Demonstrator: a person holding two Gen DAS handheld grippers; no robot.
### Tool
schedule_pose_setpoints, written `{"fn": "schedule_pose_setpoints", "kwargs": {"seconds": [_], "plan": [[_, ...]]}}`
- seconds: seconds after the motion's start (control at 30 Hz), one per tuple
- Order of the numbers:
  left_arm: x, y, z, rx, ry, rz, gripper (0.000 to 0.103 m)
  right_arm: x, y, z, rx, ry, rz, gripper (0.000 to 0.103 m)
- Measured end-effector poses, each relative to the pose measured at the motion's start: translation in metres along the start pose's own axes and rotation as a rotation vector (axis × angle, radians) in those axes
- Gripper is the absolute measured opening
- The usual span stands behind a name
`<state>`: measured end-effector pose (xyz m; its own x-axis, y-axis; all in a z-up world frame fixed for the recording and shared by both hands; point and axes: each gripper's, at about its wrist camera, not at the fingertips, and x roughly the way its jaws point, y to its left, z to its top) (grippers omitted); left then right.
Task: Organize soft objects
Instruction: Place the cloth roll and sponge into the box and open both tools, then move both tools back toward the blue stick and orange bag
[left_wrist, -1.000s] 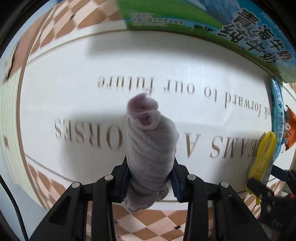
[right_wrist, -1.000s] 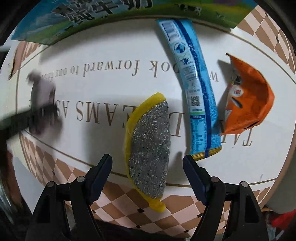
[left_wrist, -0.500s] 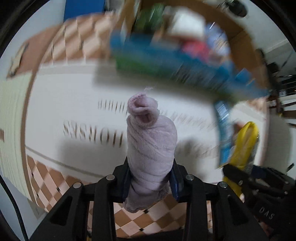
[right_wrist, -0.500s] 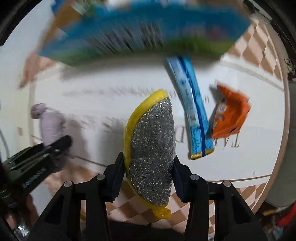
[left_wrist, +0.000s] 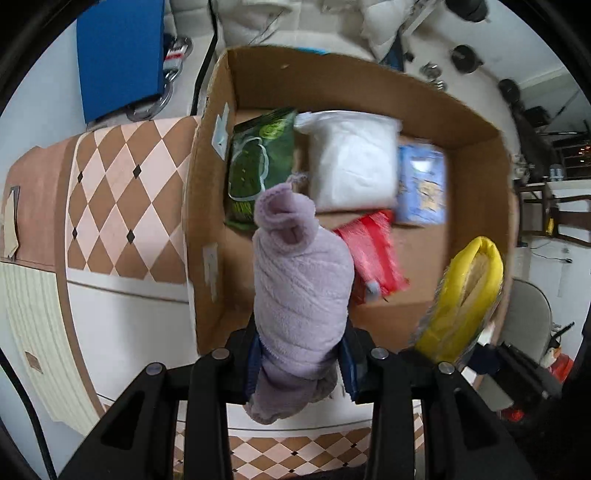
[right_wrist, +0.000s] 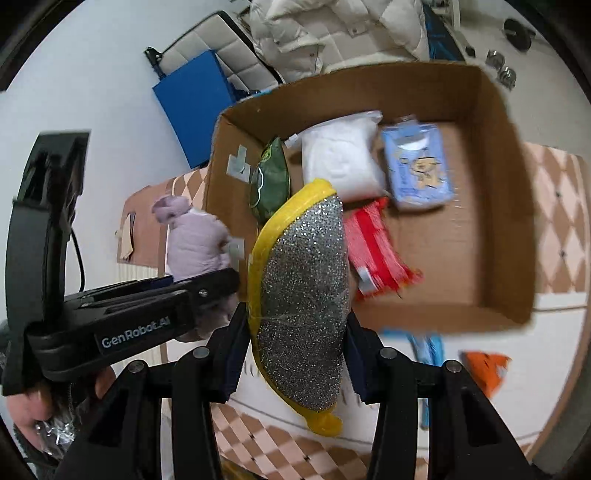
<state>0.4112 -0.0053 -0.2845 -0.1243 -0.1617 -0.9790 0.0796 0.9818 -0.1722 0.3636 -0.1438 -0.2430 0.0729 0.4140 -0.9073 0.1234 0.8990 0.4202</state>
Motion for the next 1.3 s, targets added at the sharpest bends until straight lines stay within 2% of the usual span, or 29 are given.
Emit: {"fn": "schedule_pose_setpoints", "kwargs": {"seconds": [0.23,0.3,0.33,0.37,0.4,0.43,0.47,0.5,0.7,0.8,0.9,0.97,1.13,1.3], "plan": [[0.038,0.005,0.032,0.015,0.111,0.023,0.037,0.068,-0.003,0.028,0.024,0.076,-0.008,0.05],[0.043,0.008,0.034,0.004,0.131,0.016,0.042,0.081,-0.004,0.033,0.019,0.09,-0.019,0.052],[0.044,0.011,0.034,-0.007,0.124,0.022,0.047,0.086,-0.005,0.035,0.018,0.095,-0.03,0.058],[0.042,0.014,0.035,-0.015,0.108,0.03,0.056,0.09,-0.006,0.038,0.019,0.098,-0.04,0.065],[0.041,0.016,0.035,-0.021,0.098,0.035,0.062,0.093,-0.007,0.04,0.025,0.102,-0.046,0.076],[0.039,0.019,0.034,-0.03,0.083,0.03,0.073,0.095,-0.009,0.041,0.031,0.102,-0.053,0.083],[0.037,0.021,0.033,-0.039,0.076,0.013,0.079,0.096,-0.011,0.042,0.032,0.104,-0.055,0.085],[0.035,0.023,0.032,-0.044,0.073,0.005,0.08,0.097,-0.012,0.043,0.032,0.107,-0.054,0.089],[0.019,0.022,0.019,-0.04,0.022,0.03,0.08,0.089,-0.014,0.04,0.023,0.097,-0.084,0.089],[0.006,0.015,0.002,-0.029,-0.029,0.049,0.087,0.078,-0.017,0.036,0.018,0.079,-0.121,0.098],[-0.006,0.008,-0.013,-0.014,-0.089,0.069,0.093,0.062,-0.02,0.029,0.005,0.045,-0.163,0.099],[-0.01,0.005,-0.016,-0.02,-0.126,0.072,0.101,0.053,-0.024,0.025,-0.005,0.03,-0.197,0.103],[-0.027,0.003,-0.035,-0.047,-0.23,0.072,0.101,0.023,-0.031,0.007,-0.014,-0.049,-0.301,0.103],[-0.051,-0.003,-0.055,-0.054,-0.328,0.084,0.101,-0.001,-0.026,-0.006,-0.045,-0.115,-0.363,0.103]]}}
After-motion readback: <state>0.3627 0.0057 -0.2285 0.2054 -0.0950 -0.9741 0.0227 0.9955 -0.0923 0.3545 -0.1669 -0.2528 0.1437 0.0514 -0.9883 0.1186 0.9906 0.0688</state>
